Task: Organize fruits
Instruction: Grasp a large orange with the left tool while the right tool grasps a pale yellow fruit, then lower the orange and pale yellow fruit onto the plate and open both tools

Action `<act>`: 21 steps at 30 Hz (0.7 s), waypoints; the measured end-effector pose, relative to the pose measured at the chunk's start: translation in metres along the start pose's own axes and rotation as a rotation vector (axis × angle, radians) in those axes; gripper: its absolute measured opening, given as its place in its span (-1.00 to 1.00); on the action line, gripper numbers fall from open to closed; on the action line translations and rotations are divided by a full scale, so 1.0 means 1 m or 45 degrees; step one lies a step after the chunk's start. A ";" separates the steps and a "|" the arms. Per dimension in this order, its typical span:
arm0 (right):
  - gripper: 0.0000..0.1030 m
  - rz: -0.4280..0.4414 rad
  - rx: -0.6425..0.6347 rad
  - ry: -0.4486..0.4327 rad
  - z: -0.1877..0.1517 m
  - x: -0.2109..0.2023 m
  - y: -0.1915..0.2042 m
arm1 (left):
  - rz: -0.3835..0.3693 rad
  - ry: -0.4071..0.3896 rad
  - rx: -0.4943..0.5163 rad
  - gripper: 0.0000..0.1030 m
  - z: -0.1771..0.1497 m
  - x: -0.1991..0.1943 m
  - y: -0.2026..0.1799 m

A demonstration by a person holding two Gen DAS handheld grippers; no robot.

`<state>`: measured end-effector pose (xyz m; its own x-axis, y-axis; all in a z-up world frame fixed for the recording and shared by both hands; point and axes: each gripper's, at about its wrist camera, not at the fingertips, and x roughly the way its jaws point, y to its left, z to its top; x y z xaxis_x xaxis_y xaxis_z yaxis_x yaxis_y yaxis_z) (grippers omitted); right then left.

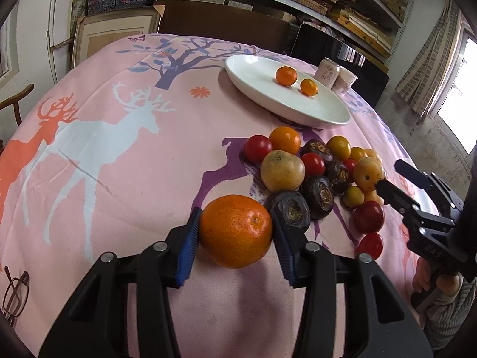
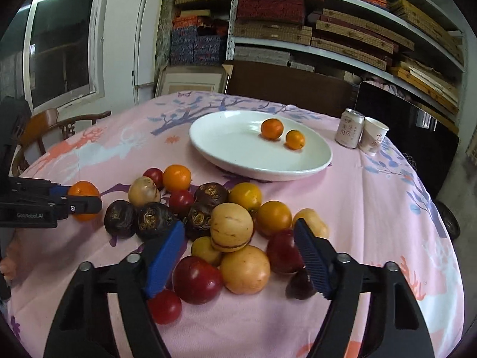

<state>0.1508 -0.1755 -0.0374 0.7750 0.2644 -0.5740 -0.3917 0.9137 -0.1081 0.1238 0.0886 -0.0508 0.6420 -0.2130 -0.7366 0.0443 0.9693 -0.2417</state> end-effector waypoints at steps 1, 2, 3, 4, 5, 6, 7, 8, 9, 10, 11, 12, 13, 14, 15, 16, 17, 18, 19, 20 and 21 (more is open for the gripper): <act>0.36 0.000 0.017 0.019 0.001 0.003 -0.002 | -0.007 0.005 0.001 -0.11 0.000 0.001 0.000; 0.22 0.003 0.032 0.035 0.001 0.006 -0.004 | -0.010 0.009 0.005 -0.11 0.000 0.002 -0.001; 0.10 0.015 0.057 0.063 0.001 0.011 -0.008 | -0.011 0.011 0.010 -0.11 0.000 0.002 -0.002; -0.14 0.039 0.082 0.092 0.000 0.016 -0.012 | -0.012 0.014 0.021 -0.11 0.000 0.003 -0.004; -0.30 0.100 0.113 0.117 0.000 0.019 -0.016 | -0.011 0.018 0.033 -0.11 0.000 0.004 -0.007; -0.35 0.136 0.132 0.126 -0.001 0.021 -0.015 | -0.011 0.021 0.044 -0.11 0.000 0.004 -0.009; -0.35 0.144 0.137 0.128 -0.001 0.021 -0.015 | -0.010 0.023 0.057 -0.11 0.000 0.005 -0.011; -0.36 0.141 0.132 0.125 -0.002 0.020 -0.013 | -0.006 0.021 0.064 -0.11 0.000 0.005 -0.013; -0.36 0.143 0.133 0.122 -0.002 0.019 -0.013 | -0.005 0.018 0.069 -0.11 0.000 0.005 -0.014; -0.36 0.158 0.149 0.118 -0.002 0.017 -0.015 | -0.012 0.015 0.072 -0.11 0.001 0.004 -0.015; -0.36 0.176 0.174 0.110 -0.002 0.015 -0.018 | -0.013 0.014 0.075 -0.12 0.002 0.004 -0.015; -0.36 0.190 0.204 0.093 0.000 0.011 -0.023 | -0.005 0.013 0.081 -0.12 0.005 0.004 -0.016; -0.36 0.199 0.227 0.073 0.003 0.007 -0.028 | 0.009 0.007 0.095 -0.11 0.011 0.004 -0.018; -0.36 0.204 0.251 0.049 0.009 0.003 -0.034 | 0.015 -0.011 0.105 -0.11 0.021 0.003 -0.022; -0.36 0.201 0.273 0.032 0.017 0.001 -0.040 | 0.014 -0.030 0.109 -0.12 0.030 0.002 -0.025; -0.36 0.197 0.297 0.016 0.028 0.001 -0.048 | 0.008 -0.059 0.116 -0.11 0.047 0.002 -0.031; -0.36 0.187 0.320 -0.003 0.038 0.002 -0.056 | 0.005 -0.080 0.125 -0.11 0.059 0.002 -0.036; -0.36 0.170 0.342 -0.019 0.051 0.005 -0.065 | 0.003 -0.102 0.137 -0.11 0.074 0.004 -0.042; -0.36 0.162 0.357 -0.020 0.061 0.011 -0.072 | 0.003 -0.129 0.154 -0.11 0.092 0.009 -0.052; -0.36 0.159 0.372 -0.012 0.070 0.019 -0.078 | 0.005 -0.144 0.167 -0.11 0.107 0.016 -0.059; -0.36 0.160 0.386 0.009 0.078 0.033 -0.083 | 0.008 -0.151 0.182 -0.12 0.123 0.028 -0.068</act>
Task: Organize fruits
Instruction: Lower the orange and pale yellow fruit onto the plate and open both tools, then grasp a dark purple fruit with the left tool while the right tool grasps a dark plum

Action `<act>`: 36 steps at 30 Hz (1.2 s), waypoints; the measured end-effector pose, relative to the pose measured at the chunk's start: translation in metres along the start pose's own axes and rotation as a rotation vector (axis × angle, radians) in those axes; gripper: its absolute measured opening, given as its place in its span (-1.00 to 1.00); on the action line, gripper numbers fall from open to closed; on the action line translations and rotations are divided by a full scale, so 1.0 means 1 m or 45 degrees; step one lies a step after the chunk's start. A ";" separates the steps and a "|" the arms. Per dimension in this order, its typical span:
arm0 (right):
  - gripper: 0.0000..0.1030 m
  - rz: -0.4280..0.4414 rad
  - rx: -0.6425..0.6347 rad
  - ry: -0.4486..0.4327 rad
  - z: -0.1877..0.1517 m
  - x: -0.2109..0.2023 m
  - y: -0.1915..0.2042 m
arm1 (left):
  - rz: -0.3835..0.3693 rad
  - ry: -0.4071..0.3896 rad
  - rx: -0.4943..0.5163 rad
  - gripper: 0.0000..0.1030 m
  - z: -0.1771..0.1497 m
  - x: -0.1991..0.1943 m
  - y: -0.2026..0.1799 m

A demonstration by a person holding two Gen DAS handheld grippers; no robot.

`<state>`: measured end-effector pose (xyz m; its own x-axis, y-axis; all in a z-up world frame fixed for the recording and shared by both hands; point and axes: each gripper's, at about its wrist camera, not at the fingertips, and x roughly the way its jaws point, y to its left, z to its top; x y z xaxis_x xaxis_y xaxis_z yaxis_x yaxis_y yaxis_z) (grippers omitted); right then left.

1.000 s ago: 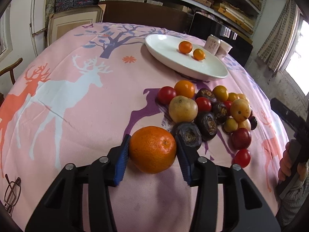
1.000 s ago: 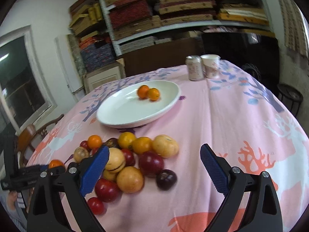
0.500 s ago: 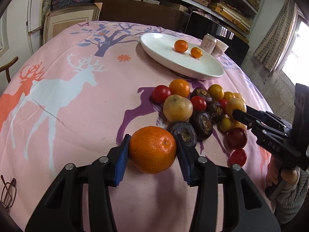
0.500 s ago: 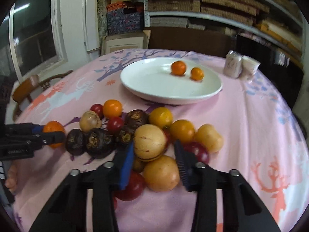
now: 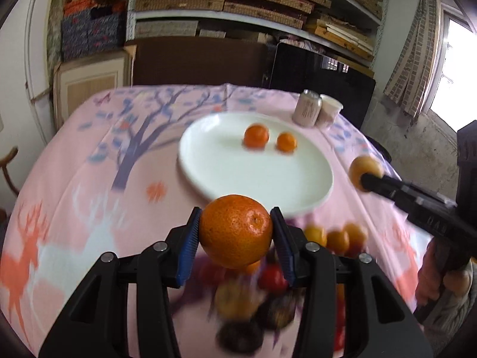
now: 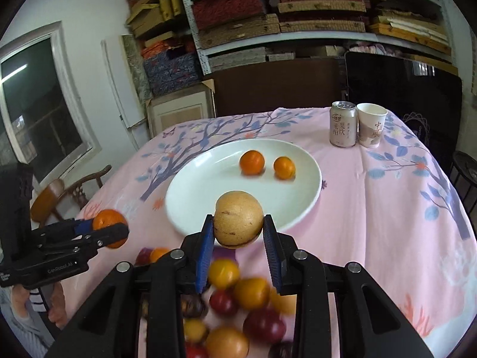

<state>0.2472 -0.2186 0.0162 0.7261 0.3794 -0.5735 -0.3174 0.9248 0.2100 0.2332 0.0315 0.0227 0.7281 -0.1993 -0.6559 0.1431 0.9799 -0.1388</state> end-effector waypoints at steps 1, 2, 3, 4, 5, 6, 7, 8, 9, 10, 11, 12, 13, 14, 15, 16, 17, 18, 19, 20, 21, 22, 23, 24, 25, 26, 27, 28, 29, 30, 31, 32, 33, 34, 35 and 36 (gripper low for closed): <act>-0.36 -0.011 0.003 0.026 0.006 0.013 -0.002 | 0.003 0.004 0.009 -0.11 0.011 0.012 -0.005; -0.36 -0.026 0.001 0.048 0.008 0.025 -0.004 | 0.009 0.015 0.016 -0.11 0.020 0.026 -0.009; -0.36 -0.050 -0.005 0.081 0.011 0.041 -0.006 | 0.019 0.029 0.023 -0.12 0.026 0.040 -0.012; -0.36 -0.067 -0.009 0.113 0.012 0.055 -0.007 | 0.027 0.060 0.036 -0.11 0.032 0.058 -0.015; -0.36 -0.075 -0.009 0.136 0.012 0.065 -0.009 | 0.028 0.091 0.045 -0.11 0.035 0.072 -0.016; -0.36 -0.083 -0.007 0.164 0.012 0.075 -0.011 | 0.027 0.113 0.047 -0.11 0.036 0.082 -0.016; -0.36 -0.087 -0.008 0.179 0.012 0.083 -0.012 | 0.026 0.143 0.044 -0.11 0.035 0.093 -0.016; -0.36 -0.089 -0.014 0.192 0.011 0.088 -0.012 | 0.024 0.170 0.041 -0.11 0.034 0.101 -0.015; -0.36 -0.093 -0.021 0.207 0.011 0.094 -0.012 | 0.018 0.196 0.034 -0.11 0.033 0.107 -0.014; -0.34 -0.096 -0.026 0.222 0.011 0.099 -0.012 | 0.011 0.230 0.027 -0.11 0.032 0.114 -0.011; -0.34 -0.100 -0.035 0.243 0.010 0.104 -0.011 | 0.010 0.248 0.025 -0.11 0.029 0.116 -0.009; -0.34 -0.103 -0.047 0.264 0.009 0.108 -0.010 | 0.011 0.264 0.026 -0.08 0.028 0.120 -0.008; -0.33 -0.107 -0.060 0.281 0.007 0.111 -0.008 | 0.015 0.272 0.028 -0.03 0.027 0.122 -0.008; -0.33 -0.110 -0.074 0.293 0.005 0.113 -0.008 | 0.026 0.263 0.029 0.10 0.027 0.122 -0.007; -0.33 -0.114 -0.084 0.287 0.006 0.112 -0.006 | 0.037 0.250 0.034 0.19 0.027 0.122 -0.007; -0.27 -0.113 -0.087 0.276 0.006 0.110 -0.006 | 0.047 0.244 0.043 0.22 0.028 0.121 -0.007; -0.19 -0.111 -0.090 0.274 0.007 0.108 -0.005 | 0.056 0.240 0.049 0.22 0.028 0.120 -0.007; -0.13 -0.105 -0.089 0.278 0.008 0.107 -0.005 | 0.066 0.232 0.052 0.26 0.028 0.118 -0.007; -0.05 -0.100 -0.082 0.275 0.009 0.105 -0.006 | 0.070 0.221 0.046 0.37 0.028 0.115 -0.006; -0.03 -0.100 -0.075 0.261 0.011 0.100 -0.007 | 0.070 0.204 0.035 0.42 0.029 0.111 -0.005; -0.03 -0.095 -0.068 0.238 0.013 0.094 -0.008 | 0.067 0.178 0.023 0.47 0.030 0.104 -0.003; -0.03 -0.089 -0.059 0.209 0.015 0.085 -0.009 | 0.068 0.156 0.017 0.47 0.031 0.096 -0.002; -0.03 -0.085 -0.046 0.174 0.018 0.075 -0.011 | 0.075 0.117 0.006 0.48 0.032 0.084 0.001; -0.02 -0.076 -0.026 0.124 0.021 0.059 -0.013 | 0.078 0.089 -0.004 0.50 0.033 0.075 0.003; 0.05 -0.065 -0.009 0.074 0.023 0.043 -0.014 | 0.079 0.043 -0.023 0.57 0.033 0.060 0.007; 0.16 -0.060 0.002 0.029 0.024 0.029 -0.015 | 0.080 0.011 -0.038 0.62 0.032 0.047 0.009; 0.20 -0.067 0.018 -0.035 0.023 0.010 -0.017 | 0.084 -0.026 -0.056 0.71 0.028 0.034 0.013; 0.30 -0.080 0.035 -0.096 0.019 -0.007 -0.019 | 0.095 -0.071 -0.077 0.75 0.020 0.018 0.018; 0.34 -0.094 0.045 -0.152 0.011 -0.023 -0.021 | 0.103 -0.092 -0.089 0.76 0.010 0.006 0.021; 0.35 -0.114 0.045 -0.190 0.002 -0.035 -0.022 | 0.108 -0.101 -0.094 0.76 0.002 -0.002 0.023; 0.36 -0.147 0.038 -0.211 -0.008 -0.045 -0.023 | 0.116 -0.108 -0.101 0.76 -0.010 -0.011 0.026; 0.37 -0.184 0.029 -0.223 -0.020 -0.053 -0.023 | 0.125 -0.110 -0.112 0.76 -0.022 -0.019 0.030; 0.38 -0.208 0.026 -0.231 -0.034 -0.059 -0.024 | 0.135 -0.110 -0.126 0.76 -0.034 -0.025 0.033; 0.41 -0.220 0.028 -0.225 -0.048 -0.063 -0.025 | 0.145 -0.104 -0.143 0.76 -0.049 -0.031 0.037; 0.41 -0.225 0.034 -0.203 -0.061 -0.064 -0.027 | 0.149 -0.097 -0.153 0.77 -0.058 -0.034 0.040; 0.41 -0.212 0.043 -0.169 -0.075 -0.065 -0.030 | 0.150 -0.091 -0.165 0.76 -0.068 -0.037 0.042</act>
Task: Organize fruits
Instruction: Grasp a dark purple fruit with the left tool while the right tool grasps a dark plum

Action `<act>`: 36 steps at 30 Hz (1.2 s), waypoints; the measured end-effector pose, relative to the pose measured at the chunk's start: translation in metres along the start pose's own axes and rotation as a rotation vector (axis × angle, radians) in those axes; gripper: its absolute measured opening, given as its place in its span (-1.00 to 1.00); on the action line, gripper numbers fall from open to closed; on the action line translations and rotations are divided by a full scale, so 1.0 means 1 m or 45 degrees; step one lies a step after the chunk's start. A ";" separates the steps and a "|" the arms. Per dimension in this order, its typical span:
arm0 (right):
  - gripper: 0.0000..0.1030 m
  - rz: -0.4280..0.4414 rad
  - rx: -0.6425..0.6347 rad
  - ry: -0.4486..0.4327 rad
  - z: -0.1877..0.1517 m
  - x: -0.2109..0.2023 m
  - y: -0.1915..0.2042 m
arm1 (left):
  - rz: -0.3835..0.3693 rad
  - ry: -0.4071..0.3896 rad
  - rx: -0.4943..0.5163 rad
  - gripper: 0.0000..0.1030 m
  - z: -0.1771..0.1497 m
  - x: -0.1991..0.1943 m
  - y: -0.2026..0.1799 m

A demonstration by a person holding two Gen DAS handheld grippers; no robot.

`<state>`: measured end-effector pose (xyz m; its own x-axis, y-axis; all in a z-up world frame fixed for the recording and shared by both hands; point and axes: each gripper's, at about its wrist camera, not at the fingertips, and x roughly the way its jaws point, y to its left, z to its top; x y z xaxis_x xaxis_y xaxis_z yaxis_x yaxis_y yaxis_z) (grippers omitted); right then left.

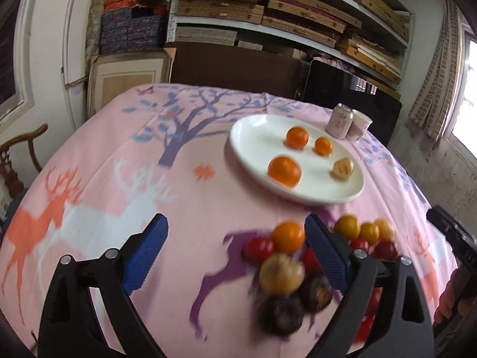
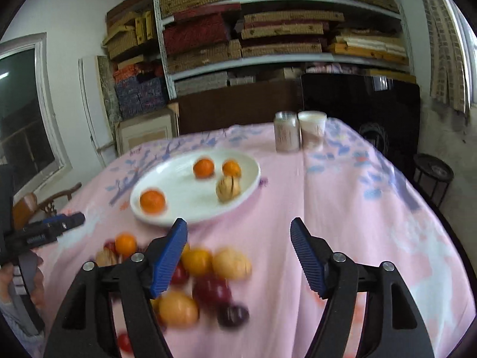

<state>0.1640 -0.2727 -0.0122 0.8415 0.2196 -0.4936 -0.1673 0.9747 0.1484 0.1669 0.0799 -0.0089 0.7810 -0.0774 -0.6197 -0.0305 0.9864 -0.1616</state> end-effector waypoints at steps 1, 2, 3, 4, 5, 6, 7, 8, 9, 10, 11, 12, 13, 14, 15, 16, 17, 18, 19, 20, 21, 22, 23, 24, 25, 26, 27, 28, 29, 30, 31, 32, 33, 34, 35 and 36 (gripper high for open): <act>0.41 0.005 0.003 0.050 -0.011 0.000 -0.002 | 0.002 0.008 -0.015 0.77 -0.009 -0.003 0.004; 0.41 0.004 0.002 0.085 -0.016 0.003 -0.001 | 0.003 0.021 -0.022 0.77 -0.017 -0.004 0.007; 0.41 0.013 0.005 0.103 -0.020 0.003 -0.001 | 0.003 0.040 -0.022 0.77 -0.023 -0.004 0.008; 0.41 0.029 0.006 0.095 -0.021 0.000 0.000 | -0.002 0.059 -0.019 0.77 -0.028 -0.004 0.008; 0.42 0.035 0.005 0.084 -0.021 -0.003 0.000 | -0.002 0.064 -0.014 0.77 -0.031 -0.005 0.007; 0.42 0.029 0.005 0.076 -0.021 -0.004 0.000 | 0.001 0.066 -0.002 0.77 -0.034 -0.006 0.005; 0.42 0.023 0.007 0.083 -0.022 -0.004 -0.001 | 0.008 0.067 0.018 0.77 -0.037 -0.007 0.002; 0.42 0.025 0.011 0.092 -0.024 -0.004 -0.001 | 0.010 0.073 0.038 0.77 -0.041 -0.009 0.000; 0.42 0.031 0.021 0.103 -0.024 -0.003 -0.002 | 0.008 0.082 0.056 0.77 -0.044 -0.009 -0.003; 0.42 0.035 0.028 0.108 -0.025 -0.003 -0.003 | 0.006 0.091 0.071 0.78 -0.047 -0.010 -0.005; 0.42 0.035 0.034 0.111 -0.027 -0.003 -0.003 | 0.003 0.096 0.085 0.78 -0.049 -0.010 -0.007; 0.42 0.035 0.040 0.117 -0.027 -0.003 -0.004 | 0.000 0.094 0.094 0.78 -0.050 -0.012 -0.009; 0.42 0.036 0.044 0.122 -0.027 -0.002 -0.005 | -0.002 0.091 0.097 0.79 -0.050 -0.012 -0.010; 0.42 0.036 0.046 0.125 -0.029 -0.002 -0.005 | -0.006 0.096 0.101 0.80 -0.050 -0.012 -0.010; 0.42 0.036 0.047 0.131 -0.029 -0.001 -0.005 | -0.013 0.112 0.106 0.80 -0.050 -0.010 -0.011; 0.42 0.036 0.048 0.137 -0.029 0.000 -0.005 | -0.022 0.134 0.116 0.81 -0.050 -0.007 -0.013; 0.42 0.036 0.049 0.142 -0.029 0.001 -0.006 | -0.027 0.151 0.132 0.81 -0.051 -0.005 -0.015; 0.42 0.037 0.052 0.149 -0.029 0.002 -0.006 | -0.029 0.163 0.155 0.80 -0.053 -0.003 -0.019; 0.42 0.036 0.055 0.153 -0.029 0.003 -0.006 | -0.029 0.169 0.175 0.81 -0.053 -0.002 -0.022; 0.42 0.036 0.058 0.155 -0.029 0.003 -0.007 | -0.029 0.177 0.195 0.81 -0.054 -0.001 -0.025; 0.42 0.037 0.060 0.155 -0.029 0.003 -0.007 | -0.024 0.193 0.217 0.81 -0.055 0.002 -0.029; 0.42 0.037 0.061 0.156 -0.029 0.004 -0.008 | -0.015 0.211 0.234 0.81 -0.056 0.005 -0.031; 0.43 0.037 0.059 0.156 -0.030 0.003 -0.008 | -0.002 0.233 0.250 0.81 -0.057 0.008 -0.034; 0.43 0.036 0.058 0.157 -0.030 0.004 -0.008 | 0.005 0.248 0.258 0.81 -0.058 0.011 -0.034; 0.45 0.036 0.058 0.157 -0.030 0.004 -0.008 | 0.013 0.265 0.265 0.81 -0.058 0.014 -0.035; 0.49 0.036 0.058 0.157 -0.030 0.004 -0.008 | 0.020 0.278 0.265 0.81 -0.059 0.016 -0.035; 0.51 0.034 0.059 0.158 -0.030 0.004 -0.008 | 0.026 0.289 0.261 0.81 -0.059 0.018 -0.034; 0.53 0.032 0.060 0.158 -0.030 0.004 -0.008 | 0.029 0.296 0.248 0.81 -0.059 0.019 -0.032; 0.53 0.031 0.062 0.159 -0.030 0.004 -0.008 | 0.039 0.298 0.234 0.81 -0.059 0.020 -0.030; 0.53 0.031 0.064 0.161 -0.030 0.004 -0.009 | 0.040 0.302 0.210 0.83 -0.058 0.021 -0.026; 0.53 0.031 0.065 0.163 -0.030 0.005 -0.010 | 0.032 0.307 0.190 0.83 -0.057 0.021 -0.022; 0.53 0.031 0.066 0.165 -0.030 0.006 -0.010 | 0.039 0.310 0.174 0.83 -0.056 0.022 -0.019; 0.53 0.031 0.067 0.169 -0.030 0.006 -0.010 | 0.065 0.308 0.158 0.83 -0.055 0.022 -0.015; 0.53 0.032 0.069 0.171 -0.031 0.006 -0.010 | 0.076 0.302 0.144 0.83 -0.054 0.022 -0.013; 0.53 0.033 0.070 0.173 -0.031 0.007 -0.011 | 0.077 0.296 0.126 0.83 -0.053 0.021 -0.010; 0.53 0.033 0.070 0.175 -0.031 0.007 -0.011 | 0.079 0.293 0.112 0.83 -0.052 0.021 -0.007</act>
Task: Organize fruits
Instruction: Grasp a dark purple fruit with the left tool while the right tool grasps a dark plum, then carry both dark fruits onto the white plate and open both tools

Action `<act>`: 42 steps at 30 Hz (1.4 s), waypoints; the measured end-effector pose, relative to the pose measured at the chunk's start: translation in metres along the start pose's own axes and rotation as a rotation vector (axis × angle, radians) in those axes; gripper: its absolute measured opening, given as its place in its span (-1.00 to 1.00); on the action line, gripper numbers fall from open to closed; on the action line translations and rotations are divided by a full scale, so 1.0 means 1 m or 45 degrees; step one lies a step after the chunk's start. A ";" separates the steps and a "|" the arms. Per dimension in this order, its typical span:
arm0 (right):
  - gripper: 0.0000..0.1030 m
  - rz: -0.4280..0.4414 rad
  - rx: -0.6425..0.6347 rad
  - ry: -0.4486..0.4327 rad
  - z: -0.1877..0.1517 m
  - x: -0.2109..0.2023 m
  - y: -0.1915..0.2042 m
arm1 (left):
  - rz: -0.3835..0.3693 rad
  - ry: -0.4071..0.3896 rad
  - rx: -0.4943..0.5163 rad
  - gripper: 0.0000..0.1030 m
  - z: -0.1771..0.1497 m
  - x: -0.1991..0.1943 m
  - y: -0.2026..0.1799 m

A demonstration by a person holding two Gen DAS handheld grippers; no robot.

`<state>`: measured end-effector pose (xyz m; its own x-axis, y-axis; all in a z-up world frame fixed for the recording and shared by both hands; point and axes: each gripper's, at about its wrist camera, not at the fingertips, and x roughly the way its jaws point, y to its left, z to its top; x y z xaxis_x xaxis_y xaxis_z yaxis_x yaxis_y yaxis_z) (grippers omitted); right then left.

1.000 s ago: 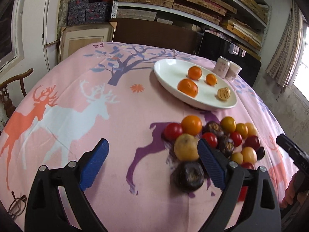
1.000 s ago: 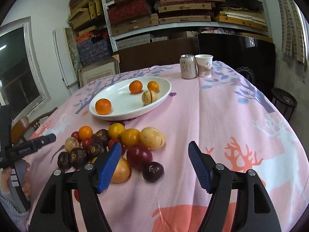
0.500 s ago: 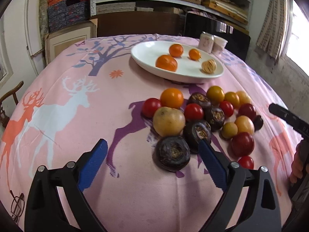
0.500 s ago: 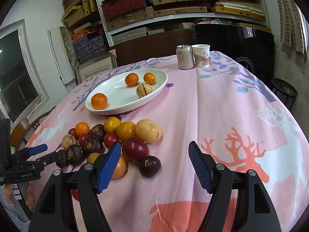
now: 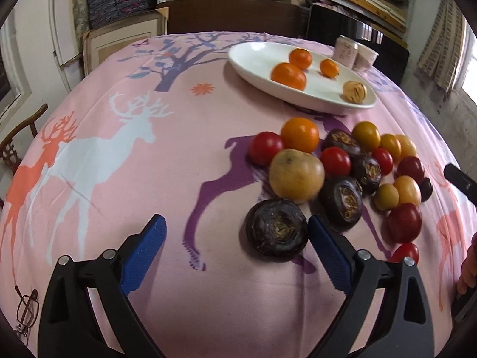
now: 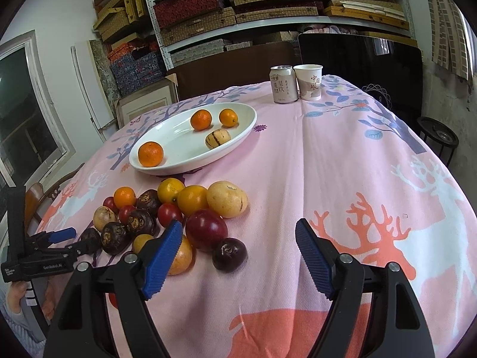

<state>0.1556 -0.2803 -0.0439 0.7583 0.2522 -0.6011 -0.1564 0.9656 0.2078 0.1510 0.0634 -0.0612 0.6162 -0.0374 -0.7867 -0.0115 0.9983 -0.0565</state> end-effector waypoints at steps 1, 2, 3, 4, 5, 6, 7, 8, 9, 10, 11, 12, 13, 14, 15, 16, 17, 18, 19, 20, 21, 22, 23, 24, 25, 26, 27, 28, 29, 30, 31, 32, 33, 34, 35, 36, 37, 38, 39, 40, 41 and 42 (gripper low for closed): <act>0.53 0.000 -0.001 0.005 0.000 0.001 0.000 | 0.000 0.004 -0.003 0.83 0.000 0.001 0.000; 0.53 0.002 -0.002 0.014 0.000 0.002 0.000 | 0.003 0.010 0.010 0.82 0.000 0.002 -0.002; 0.53 0.003 -0.006 0.028 -0.001 0.004 0.001 | 0.002 0.019 0.039 0.82 0.000 0.004 -0.006; 0.54 0.004 -0.009 0.038 -0.001 0.004 0.002 | -0.003 0.022 0.063 0.79 0.000 0.005 -0.010; 0.54 0.008 -0.011 0.045 -0.001 0.005 0.002 | -0.005 0.022 0.086 0.76 0.000 0.005 -0.014; 0.54 0.014 -0.015 0.052 -0.002 0.005 0.003 | -0.007 0.022 0.106 0.68 0.000 0.005 -0.017; 0.53 0.020 -0.020 0.062 -0.003 0.006 0.003 | -0.008 0.024 0.119 0.62 0.000 0.006 -0.019; 0.53 0.023 -0.024 0.074 -0.003 0.007 0.003 | -0.008 0.026 0.121 0.61 0.000 0.007 -0.020; 0.53 0.020 -0.027 0.091 -0.004 0.008 0.004 | -0.010 0.025 0.116 0.58 0.001 0.007 -0.019; 0.53 0.019 -0.026 0.104 -0.005 0.009 0.003 | -0.011 0.022 0.109 0.51 0.001 0.007 -0.019; 0.53 0.024 -0.021 0.115 -0.005 0.010 0.002 | -0.011 0.020 0.105 0.49 0.001 0.007 -0.018; 0.53 0.026 -0.017 0.126 -0.006 0.012 0.002 | -0.013 0.017 0.104 0.48 0.002 0.006 -0.018; 0.53 0.024 -0.015 0.139 -0.006 0.014 0.002 | -0.015 0.017 0.105 0.46 0.002 0.006 -0.019; 0.49 0.023 -0.018 0.153 -0.007 0.016 0.002 | -0.013 0.016 0.110 0.44 0.002 0.006 -0.019; 0.44 0.025 -0.031 0.169 -0.008 0.018 0.004 | -0.014 0.014 0.116 0.41 0.002 0.006 -0.020; 0.31 0.027 -0.047 0.182 -0.008 0.020 0.007 | -0.013 0.014 0.121 0.40 0.002 0.006 -0.021; 0.15 0.032 -0.065 0.198 -0.009 0.023 0.009 | -0.013 0.014 0.126 0.38 0.001 0.006 -0.022; 0.07 0.033 -0.080 0.215 -0.009 0.025 0.012 | -0.012 0.013 0.132 0.36 0.002 0.006 -0.023; -0.13 0.033 -0.086 0.233 -0.010 0.028 0.013 | -0.012 0.013 0.135 0.36 0.001 0.006 -0.024; -0.27 0.037 -0.082 0.248 -0.010 0.031 0.013 | -0.011 0.014 0.136 0.35 0.001 0.006 -0.024; -0.28 0.045 -0.073 0.260 -0.011 0.032 0.010 | -0.012 0.014 0.137 0.35 0.001 0.006 -0.024; -0.36 0.052 -0.059 0.268 -0.011 0.033 0.008 | -0.015 0.014 0.137 0.35 0.001 0.006 -0.024; -0.39 0.057 -0.049 0.270 -0.011 0.033 0.007 | -0.018 0.014 0.137 0.35 0.001 0.007 -0.023; -0.39 0.061 -0.042 0.270 -0.011 0.033 0.006 | -0.021 0.014 0.136 0.35 0.001 0.007 -0.023; -0.39 0.065 -0.036 0.273 -0.011 0.034 0.005 | -0.030 0.014 0.137 0.35 0.001 0.006 -0.023; -0.39 0.068 -0.030 0.275 -0.011 0.034 0.004 | -0.037 0.013 0.138 0.35 0.001 0.006 -0.023; -0.39 0.071 -0.022 0.277 -0.010 0.035 0.003 | -0.042 0.012 0.138 0.34 0.001 0.006 -0.024; -0.40 0.074 -0.016 0.277 -0.010 0.036 0.003 | -0.050 0.012 0.140 0.34 0.001 0.006 -0.024; -0.39 0.076 -0.010 0.276 -0.010 0.037 0.002 | -0.054 0.011 0.140 0.32 0.001 0.006 -0.024; -0.40 0.075 -0.009 0.274 -0.010 0.037 0.002 | -0.059 0.008 0.137 0.26 0.001 0.005 -0.024; -0.41 0.074 -0.014 0.272 -0.010 0.036 0.003 | -0.065 0.004 0.131 0.16 0.001 0.005 -0.023; -0.42 0.077 -0.016 0.270 -0.009 0.036 0.003 | -0.078 -0.003 0.118 0.07 0.002 0.004 -0.021; -0.42 0.085 -0.012 0.267 -0.009 0.036 0.003 | -0.097 -0.009 0.105 -0.15 0.002 0.003 -0.019; -0.43 0.092 -0.005 0.261 -0.009 0.035 0.002 | -0.129 -0.016 0.087 -0.19 0.002 0.001 -0.016; -0.43 0.098 0.000 0.252 -0.009 0.033 0.001 | -0.136 -0.018 0.079 -0.19 0.002 0.001 -0.015; -0.43 0.102 0.003 0.238 -0.008 0.031 0.001 | -0.138 -0.018 0.076 -0.19 0.002 0.001 -0.015; -0.43 0.104 0.005 0.224 -0.008 0.029 0.001 | -0.140 -0.024 0.075 -0.19 0.003 0.000 -0.015; -0.43 0.106 0.010 0.208 -0.007 0.026 0.000 | -0.140 -0.034 0.075 -0.19 0.003 -0.001 -0.015; -0.43 0.108 0.017 0.196 -0.006 0.024 -0.001 | -0.137 -0.051 0.074 -0.20 0.002 -0.004 -0.015; -0.43 0.111 0.028 0.185 -0.006 0.022 -0.003 | -0.133 -0.080 0.069 -0.20 0.002 -0.008 -0.014; -0.43 0.114 0.039 0.176 -0.005 0.021 -0.005 | -0.132 -0.106 0.063 -0.20 0.002 -0.013 -0.013; -0.43 0.120 0.052 0.163 -0.005 0.020 -0.006 | -0.133 -0.130 0.057 -0.20 0.002 -0.017 -0.012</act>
<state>0.1686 -0.2811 -0.0605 0.6542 0.3500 -0.6705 -0.1953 0.9346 0.2973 0.1425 0.0525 -0.0456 0.6892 -0.1388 -0.7112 0.0904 0.9903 -0.1056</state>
